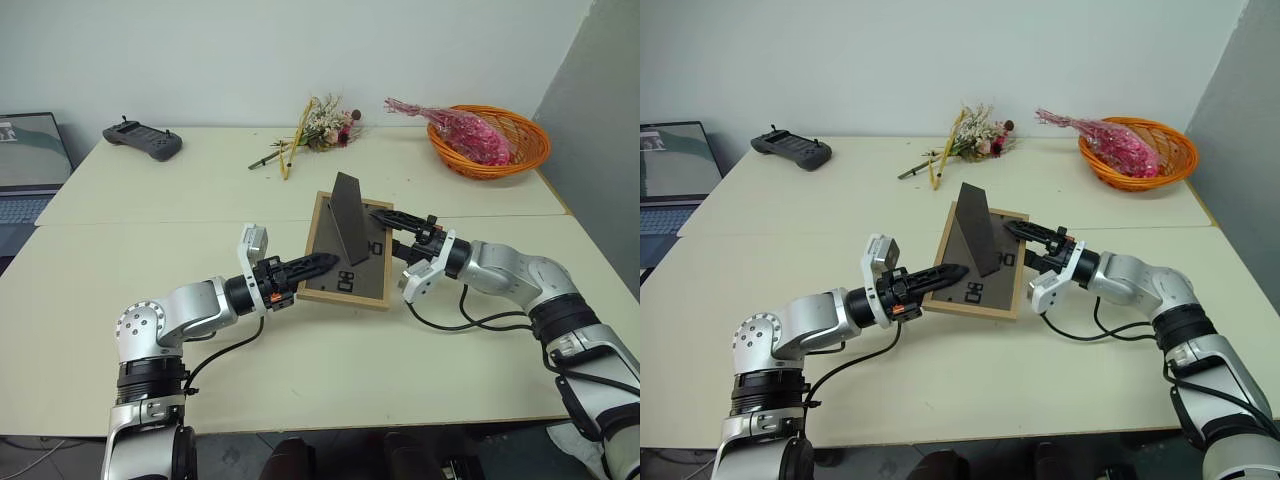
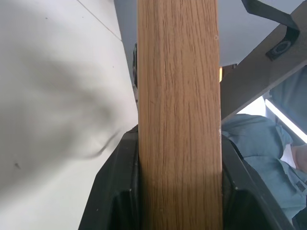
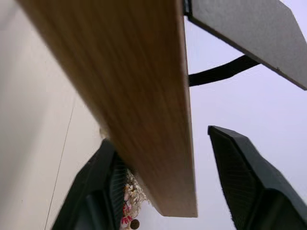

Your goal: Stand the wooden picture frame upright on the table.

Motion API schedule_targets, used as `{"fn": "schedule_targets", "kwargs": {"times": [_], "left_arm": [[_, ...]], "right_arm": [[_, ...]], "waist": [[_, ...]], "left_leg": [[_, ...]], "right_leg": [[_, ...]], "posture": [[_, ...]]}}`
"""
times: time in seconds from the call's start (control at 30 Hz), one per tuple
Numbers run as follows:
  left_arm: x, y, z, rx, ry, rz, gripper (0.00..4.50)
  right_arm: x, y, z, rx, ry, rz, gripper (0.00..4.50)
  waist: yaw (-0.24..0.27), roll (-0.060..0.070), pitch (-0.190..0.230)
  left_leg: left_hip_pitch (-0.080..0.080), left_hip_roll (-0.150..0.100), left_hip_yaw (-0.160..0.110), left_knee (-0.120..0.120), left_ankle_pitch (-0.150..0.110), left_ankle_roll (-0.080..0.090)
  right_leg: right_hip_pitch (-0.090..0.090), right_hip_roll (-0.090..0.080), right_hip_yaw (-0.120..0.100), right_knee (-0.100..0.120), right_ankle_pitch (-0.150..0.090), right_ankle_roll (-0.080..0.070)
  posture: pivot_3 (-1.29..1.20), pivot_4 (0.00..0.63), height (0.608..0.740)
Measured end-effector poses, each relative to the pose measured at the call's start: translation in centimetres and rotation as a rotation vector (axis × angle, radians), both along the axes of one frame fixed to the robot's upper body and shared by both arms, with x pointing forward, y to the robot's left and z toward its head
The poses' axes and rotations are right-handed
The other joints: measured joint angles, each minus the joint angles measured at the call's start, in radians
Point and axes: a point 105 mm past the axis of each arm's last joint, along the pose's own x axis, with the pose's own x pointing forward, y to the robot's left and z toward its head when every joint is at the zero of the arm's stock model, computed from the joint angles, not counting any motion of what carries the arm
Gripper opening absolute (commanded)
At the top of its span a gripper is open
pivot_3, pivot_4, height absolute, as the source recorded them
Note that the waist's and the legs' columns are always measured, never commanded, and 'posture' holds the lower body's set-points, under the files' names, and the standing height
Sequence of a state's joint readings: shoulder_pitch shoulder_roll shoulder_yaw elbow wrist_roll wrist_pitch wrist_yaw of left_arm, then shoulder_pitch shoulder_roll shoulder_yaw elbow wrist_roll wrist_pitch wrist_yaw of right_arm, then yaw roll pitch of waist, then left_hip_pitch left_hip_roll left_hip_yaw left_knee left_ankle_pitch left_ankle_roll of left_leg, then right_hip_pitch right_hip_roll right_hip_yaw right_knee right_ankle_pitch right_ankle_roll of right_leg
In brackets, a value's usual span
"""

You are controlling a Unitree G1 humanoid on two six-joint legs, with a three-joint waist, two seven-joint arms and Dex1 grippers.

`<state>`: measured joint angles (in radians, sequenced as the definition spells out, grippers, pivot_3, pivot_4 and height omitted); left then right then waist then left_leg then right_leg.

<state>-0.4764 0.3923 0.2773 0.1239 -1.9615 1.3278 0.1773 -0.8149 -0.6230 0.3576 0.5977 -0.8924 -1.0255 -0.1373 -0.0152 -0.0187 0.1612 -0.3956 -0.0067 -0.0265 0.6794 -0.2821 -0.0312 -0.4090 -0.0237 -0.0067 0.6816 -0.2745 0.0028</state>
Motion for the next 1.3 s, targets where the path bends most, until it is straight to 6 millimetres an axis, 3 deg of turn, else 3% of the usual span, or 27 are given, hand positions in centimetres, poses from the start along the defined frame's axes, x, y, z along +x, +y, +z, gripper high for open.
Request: {"fn": "schedule_targets", "kwargs": {"times": [0.1,0.3,0.43,0.57,0.67,0.8,0.93,1.1,1.3], "left_arm": [[-0.1,-0.1,-0.2,-0.004,0.006,-0.003,1.60],[-0.5,0.9,-0.4,0.141,-0.030,0.024,2.87],[1.0,2.0,-0.5,0.215,-0.073,0.123,3.63],[2.9,5.6,1.6,0.379,-0.224,0.287,4.49],[2.6,6.2,1.7,0.460,-0.298,0.331,4.49],[2.2,6.8,0.8,0.633,-0.383,0.391,4.49],[1.6,6.4,2.1,0.873,-0.662,0.442,4.49],[1.2,4.8,3.8,0.859,-0.878,0.514,4.49],[0.1,4.1,2.4,0.865,-0.910,0.463,4.49]], "right_arm": [[-0.2,-0.1,-0.1,-0.015,-0.004,0.011,1.42],[-0.7,-0.4,-1.1,-0.052,0.042,0.046,1.30],[-0.6,-0.8,-1.2,-0.048,0.082,0.032,1.30],[0.8,-0.5,-1.4,0.126,0.385,-0.031,1.30],[2.4,-0.6,-1.7,0.287,0.735,-0.088,1.30],[3.1,-0.2,-1.2,0.441,1.125,-0.037,1.30],[3.9,1.3,0.3,0.560,1.479,0.027,1.30],[3.9,3.8,0.6,0.551,1.688,0.104,1.30],[3.8,4.1,-3.2,0.514,1.818,0.060,1.30]], "waist": [[-0.002,0.000,0.000],[-0.006,0.000,0.000],[-0.003,0.000,0.000],[-0.015,-0.002,0.001],[-0.018,-0.002,0.001],[-0.014,-0.001,0.002],[-0.011,0.000,0.002],[-0.003,0.000,0.002],[0.002,0.000,0.002]], "left_leg": [[0.000,0.000,0.000,0.000,0.000,0.000],[0.000,0.000,0.000,0.000,0.000,0.000],[0.001,0.000,0.000,0.000,0.000,0.000],[0.003,0.002,-0.001,-0.001,0.000,0.001],[0.002,0.002,-0.001,-0.001,-0.001,0.001],[0.001,0.002,-0.003,-0.002,-0.002,0.003],[0.002,0.001,-0.003,-0.003,-0.002,0.004],[0.000,0.001,-0.003,-0.003,-0.003,0.005],[-0.001,0.001,-0.001,-0.002,-0.005,0.008]], "right_leg": [[0.000,0.000,0.000,0.000,0.000,0.000],[0.000,0.000,0.000,0.000,0.000,0.000],[0.001,0.000,0.000,0.000,0.000,0.000],[0.004,0.001,0.000,-0.002,0.000,0.000],[0.004,0.001,0.000,-0.002,0.000,0.000],[0.002,0.001,-0.002,-0.002,0.000,0.000],[0.002,0.000,-0.001,-0.001,0.000,-0.001],[0.002,0.000,-0.002,-0.002,0.000,-0.001],[0.000,0.000,-0.001,-0.001,0.000,-0.001]], "posture": [[0.00,0.150,0.740],[0.00,0.150,0.740],[0.00,0.150,0.740],[0.00,0.150,0.740],[0.00,0.150,0.740],[0.00,0.150,0.740],[0.00,0.150,0.740],[0.00,0.150,0.740],[0.00,0.150,0.740]]}}
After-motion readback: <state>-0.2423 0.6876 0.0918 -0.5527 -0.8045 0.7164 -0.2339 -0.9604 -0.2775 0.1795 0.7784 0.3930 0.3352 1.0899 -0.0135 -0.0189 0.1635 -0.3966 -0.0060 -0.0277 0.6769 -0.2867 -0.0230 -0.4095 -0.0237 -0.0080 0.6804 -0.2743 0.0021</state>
